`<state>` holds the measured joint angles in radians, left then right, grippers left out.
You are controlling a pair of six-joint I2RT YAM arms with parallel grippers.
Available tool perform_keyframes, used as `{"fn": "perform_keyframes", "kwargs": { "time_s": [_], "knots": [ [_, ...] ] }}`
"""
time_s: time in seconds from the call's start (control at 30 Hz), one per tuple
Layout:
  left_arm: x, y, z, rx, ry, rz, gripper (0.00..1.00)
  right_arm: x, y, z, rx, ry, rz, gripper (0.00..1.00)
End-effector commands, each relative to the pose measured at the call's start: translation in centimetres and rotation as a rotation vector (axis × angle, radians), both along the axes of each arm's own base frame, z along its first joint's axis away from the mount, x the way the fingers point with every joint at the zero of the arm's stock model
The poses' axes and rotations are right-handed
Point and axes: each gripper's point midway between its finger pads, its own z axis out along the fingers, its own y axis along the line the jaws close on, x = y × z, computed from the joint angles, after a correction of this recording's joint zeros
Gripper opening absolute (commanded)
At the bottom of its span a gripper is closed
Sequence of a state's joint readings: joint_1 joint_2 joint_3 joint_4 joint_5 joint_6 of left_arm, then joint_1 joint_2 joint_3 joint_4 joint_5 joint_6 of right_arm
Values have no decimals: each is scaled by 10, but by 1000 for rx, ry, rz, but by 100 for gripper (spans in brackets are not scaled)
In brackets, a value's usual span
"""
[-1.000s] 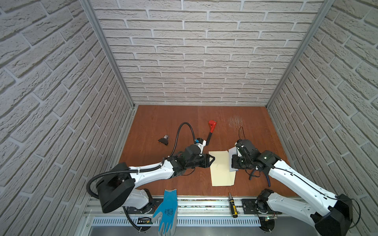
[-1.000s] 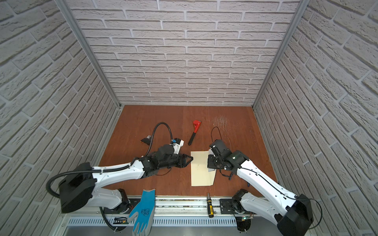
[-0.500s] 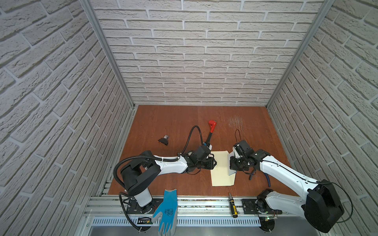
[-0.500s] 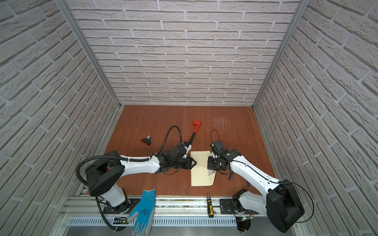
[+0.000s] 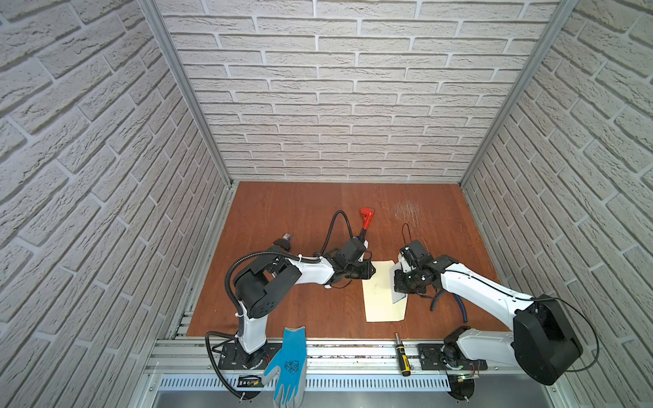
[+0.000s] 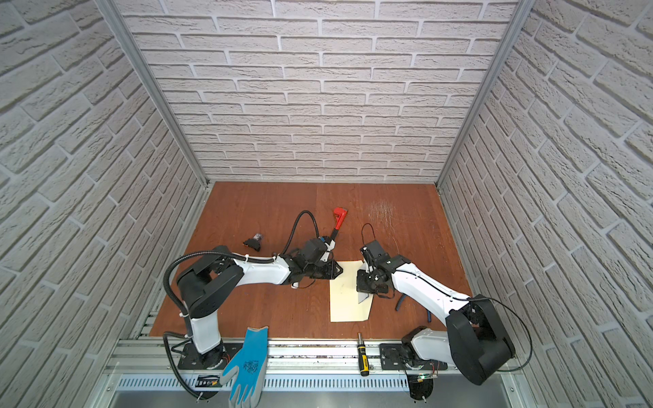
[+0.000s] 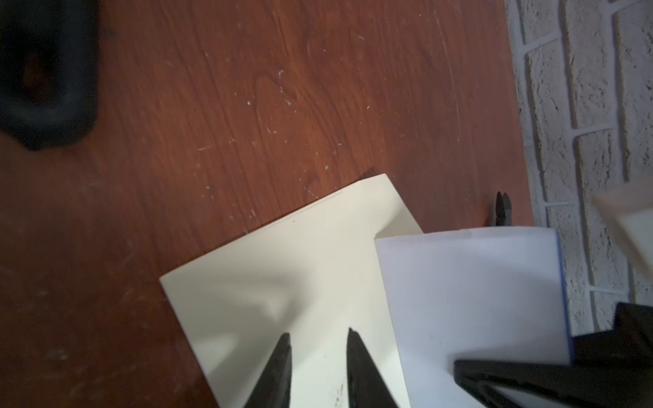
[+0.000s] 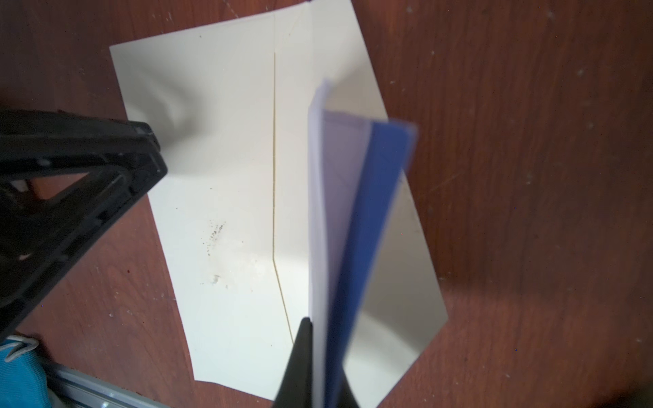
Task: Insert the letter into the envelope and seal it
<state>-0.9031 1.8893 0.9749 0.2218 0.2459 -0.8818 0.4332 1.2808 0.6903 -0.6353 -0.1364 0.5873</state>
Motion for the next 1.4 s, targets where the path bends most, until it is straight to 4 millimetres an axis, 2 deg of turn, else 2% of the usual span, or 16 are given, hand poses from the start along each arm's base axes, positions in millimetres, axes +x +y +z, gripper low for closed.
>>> {"fn": "perform_keyframes", "kwargs": {
  "time_s": [0.0,0.17,0.4,1.37],
  "knots": [
    [4,-2,-6,-10,10,-21,27,1,-5,3,-28,5,10,6],
    [5,10,-22,45,51,-3,26,-1,-10,0,-66,28,13,6],
    [4,12,-36,96,82,-21,24,-4,-16,-6,-110,62,27,6],
    [-2,15,-40,78,96,-22,22,7,8,-22,3,103,-38,5]
  ]
}}
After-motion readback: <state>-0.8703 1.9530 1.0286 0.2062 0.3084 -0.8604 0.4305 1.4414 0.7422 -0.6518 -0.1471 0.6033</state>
